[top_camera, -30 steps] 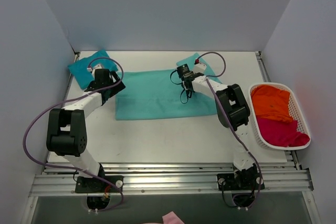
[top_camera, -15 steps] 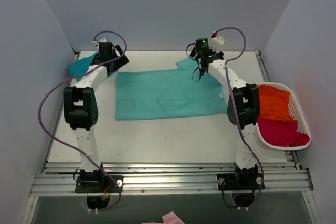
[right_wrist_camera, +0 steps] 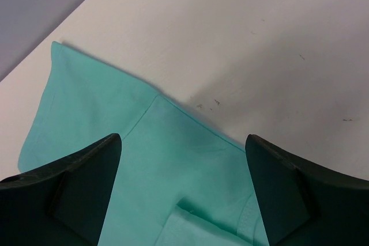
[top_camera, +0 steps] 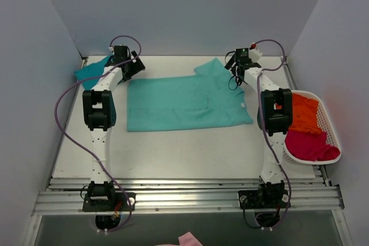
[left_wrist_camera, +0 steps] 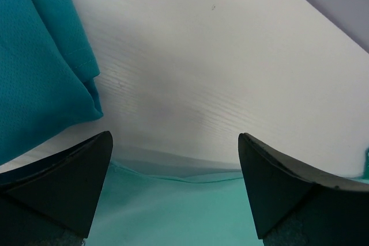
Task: Fold and stack the t-shirts
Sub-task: Fold the tshirt
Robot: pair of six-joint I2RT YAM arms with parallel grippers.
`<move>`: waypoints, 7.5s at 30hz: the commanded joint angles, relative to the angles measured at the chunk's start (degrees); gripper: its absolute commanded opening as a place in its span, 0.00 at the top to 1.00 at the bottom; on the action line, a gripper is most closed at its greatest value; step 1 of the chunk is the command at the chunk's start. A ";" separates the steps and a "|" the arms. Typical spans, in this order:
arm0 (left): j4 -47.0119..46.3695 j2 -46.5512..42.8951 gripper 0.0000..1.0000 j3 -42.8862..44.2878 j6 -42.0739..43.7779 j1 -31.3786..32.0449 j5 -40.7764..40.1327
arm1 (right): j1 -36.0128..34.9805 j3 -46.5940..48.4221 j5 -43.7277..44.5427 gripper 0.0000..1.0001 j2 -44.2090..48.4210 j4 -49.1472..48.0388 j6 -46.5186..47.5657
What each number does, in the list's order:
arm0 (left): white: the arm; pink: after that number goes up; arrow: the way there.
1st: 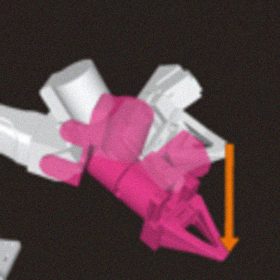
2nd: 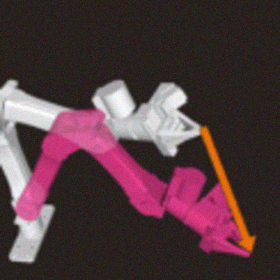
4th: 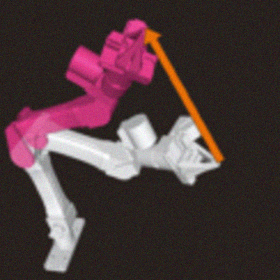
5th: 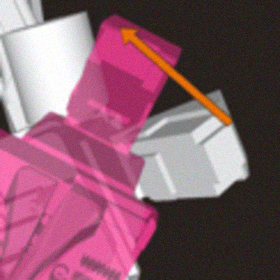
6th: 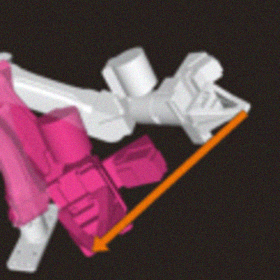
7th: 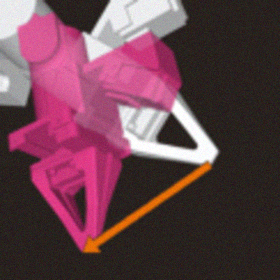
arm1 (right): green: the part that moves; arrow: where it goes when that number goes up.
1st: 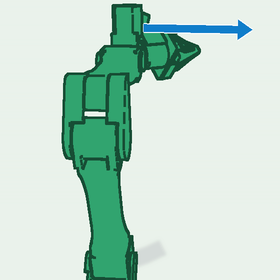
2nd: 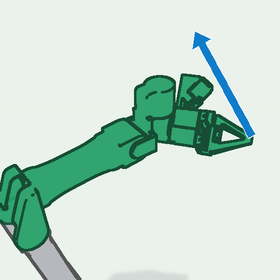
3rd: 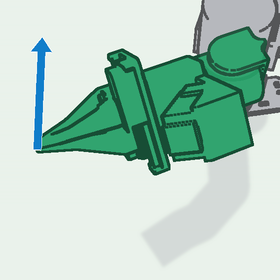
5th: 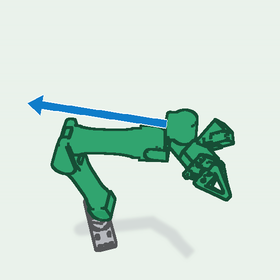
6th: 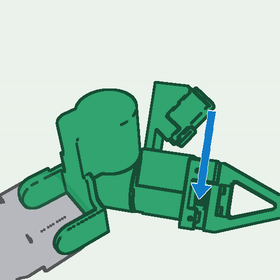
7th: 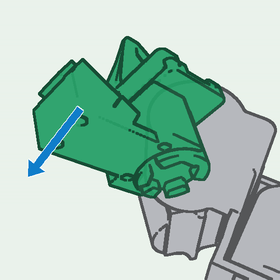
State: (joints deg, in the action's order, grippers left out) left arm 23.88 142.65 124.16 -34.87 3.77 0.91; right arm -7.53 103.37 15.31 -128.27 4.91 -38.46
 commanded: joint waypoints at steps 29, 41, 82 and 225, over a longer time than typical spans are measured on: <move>4.07 -2.81 0.28 -6.29 3.23 -0.52 -1.00 | 1.47 -1.07 -2.74 0.16 0.39 -3.76 0.75; 3.81 -3.08 0.72 -7.35 3.58 -0.52 -0.91 | 1.64 -1.33 -2.22 0.16 -0.14 -3.85 0.75; -0.94 -5.36 0.98 -11.48 4.02 -0.69 1.64 | -1.61 33.30 -20.41 0.29 -34.07 -22.05 0.93; -8.76 -29.71 0.98 -45.76 2.00 3.26 -15.41 | -5.74 -36.31 7.10 0.07 19.90 -21.78 -3.64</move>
State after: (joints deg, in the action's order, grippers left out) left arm 14.92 112.62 75.68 -32.84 7.88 -14.70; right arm -13.17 65.69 22.83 -109.65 -15.70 -43.07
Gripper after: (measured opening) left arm 0.037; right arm 0.935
